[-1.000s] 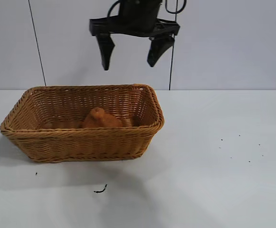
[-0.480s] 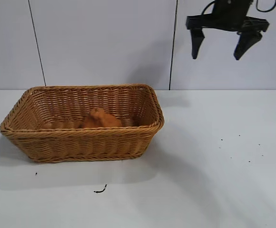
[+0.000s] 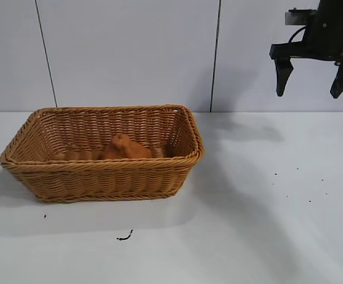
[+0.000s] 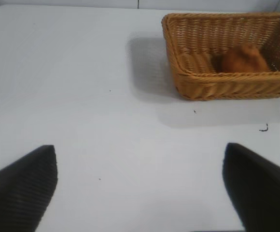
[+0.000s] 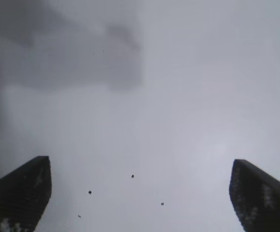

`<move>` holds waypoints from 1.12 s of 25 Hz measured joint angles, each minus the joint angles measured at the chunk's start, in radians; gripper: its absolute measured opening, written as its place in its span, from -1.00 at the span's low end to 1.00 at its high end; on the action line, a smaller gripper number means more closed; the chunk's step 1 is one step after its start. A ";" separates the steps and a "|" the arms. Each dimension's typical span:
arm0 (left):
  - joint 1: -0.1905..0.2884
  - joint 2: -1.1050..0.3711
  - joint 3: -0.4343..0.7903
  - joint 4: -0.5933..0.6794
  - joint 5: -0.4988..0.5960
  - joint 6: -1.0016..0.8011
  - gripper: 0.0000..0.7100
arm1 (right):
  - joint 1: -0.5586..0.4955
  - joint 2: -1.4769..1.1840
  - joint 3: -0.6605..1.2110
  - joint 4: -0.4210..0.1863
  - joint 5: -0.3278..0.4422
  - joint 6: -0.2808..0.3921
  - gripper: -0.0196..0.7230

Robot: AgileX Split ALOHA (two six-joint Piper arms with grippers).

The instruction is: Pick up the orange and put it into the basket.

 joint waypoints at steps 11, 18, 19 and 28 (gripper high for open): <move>0.000 0.000 0.000 0.000 0.000 0.000 0.88 | 0.000 -0.370 0.443 0.014 -0.001 -0.019 0.92; 0.000 0.000 0.000 0.000 0.000 0.000 0.88 | 0.000 -0.752 0.804 0.045 0.000 -0.053 0.92; 0.000 0.000 0.000 0.000 0.000 0.000 0.88 | 0.000 -0.802 0.857 0.045 0.000 -0.053 0.92; 0.000 0.000 0.000 0.000 0.000 0.000 0.88 | 0.000 -1.335 1.287 0.045 -0.056 -0.088 0.92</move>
